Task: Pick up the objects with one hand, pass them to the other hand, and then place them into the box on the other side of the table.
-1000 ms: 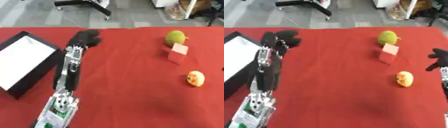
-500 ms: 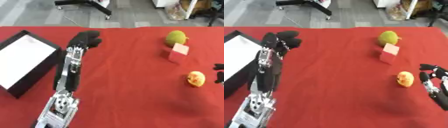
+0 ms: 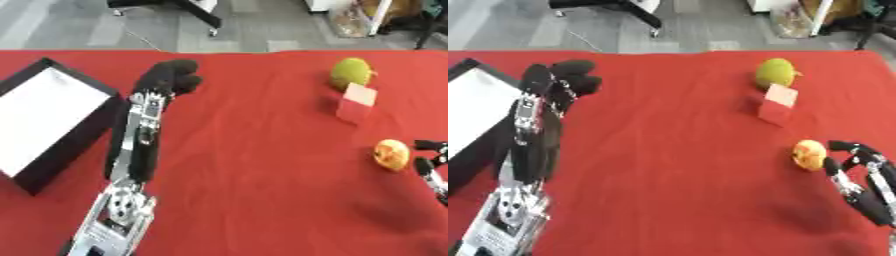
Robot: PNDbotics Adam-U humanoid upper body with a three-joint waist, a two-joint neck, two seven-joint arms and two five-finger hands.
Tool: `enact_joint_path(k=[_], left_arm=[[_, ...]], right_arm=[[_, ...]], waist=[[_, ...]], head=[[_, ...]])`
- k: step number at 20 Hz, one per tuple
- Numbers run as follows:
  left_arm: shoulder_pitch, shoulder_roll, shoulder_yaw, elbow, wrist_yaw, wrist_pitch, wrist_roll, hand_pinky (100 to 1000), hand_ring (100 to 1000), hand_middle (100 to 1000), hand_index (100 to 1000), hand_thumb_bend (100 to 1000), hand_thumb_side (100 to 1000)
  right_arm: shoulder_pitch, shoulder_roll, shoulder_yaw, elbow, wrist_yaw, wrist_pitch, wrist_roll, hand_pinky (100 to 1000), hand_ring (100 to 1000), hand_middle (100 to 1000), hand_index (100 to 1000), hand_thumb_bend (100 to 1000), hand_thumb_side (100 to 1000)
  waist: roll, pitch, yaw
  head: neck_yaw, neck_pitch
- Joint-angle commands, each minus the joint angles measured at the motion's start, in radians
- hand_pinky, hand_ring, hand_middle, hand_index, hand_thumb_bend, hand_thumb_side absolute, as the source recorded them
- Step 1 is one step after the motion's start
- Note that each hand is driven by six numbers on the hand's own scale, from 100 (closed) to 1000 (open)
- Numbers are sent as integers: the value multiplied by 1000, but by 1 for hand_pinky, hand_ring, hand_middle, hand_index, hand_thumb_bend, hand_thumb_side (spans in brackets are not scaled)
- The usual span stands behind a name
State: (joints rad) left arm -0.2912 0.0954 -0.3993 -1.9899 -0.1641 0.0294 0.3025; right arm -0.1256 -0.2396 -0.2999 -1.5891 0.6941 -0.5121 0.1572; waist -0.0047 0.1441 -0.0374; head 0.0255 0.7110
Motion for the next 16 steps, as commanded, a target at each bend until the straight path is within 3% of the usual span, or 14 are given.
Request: enact_joint_path(k=[1,4,16], left_arm=[[-8,0,-4,-10,-3,0,-5,766,702,708,732,271,1000],[-8,0,-4,-10,-2,0,-6,767,703,707,732,271,1000],[-8,0,-8,-10,1,0,-12,768,704,708,732,270,1000]], right_arm=[[-25,-49,11,-5,65,-24,-28,922,527,782,879,386,1000],[-44,-75,29,0,131,-50,-54,908,554,808,902,468,1000],[-96,-153,80,93,270,-103,-117,893,613,836,943,485,1000]], waist=[[-2,-8,2],[-3,-8,5],[-4,-7,11]], head=[[-11,3],[-17,2],[-27,1]])
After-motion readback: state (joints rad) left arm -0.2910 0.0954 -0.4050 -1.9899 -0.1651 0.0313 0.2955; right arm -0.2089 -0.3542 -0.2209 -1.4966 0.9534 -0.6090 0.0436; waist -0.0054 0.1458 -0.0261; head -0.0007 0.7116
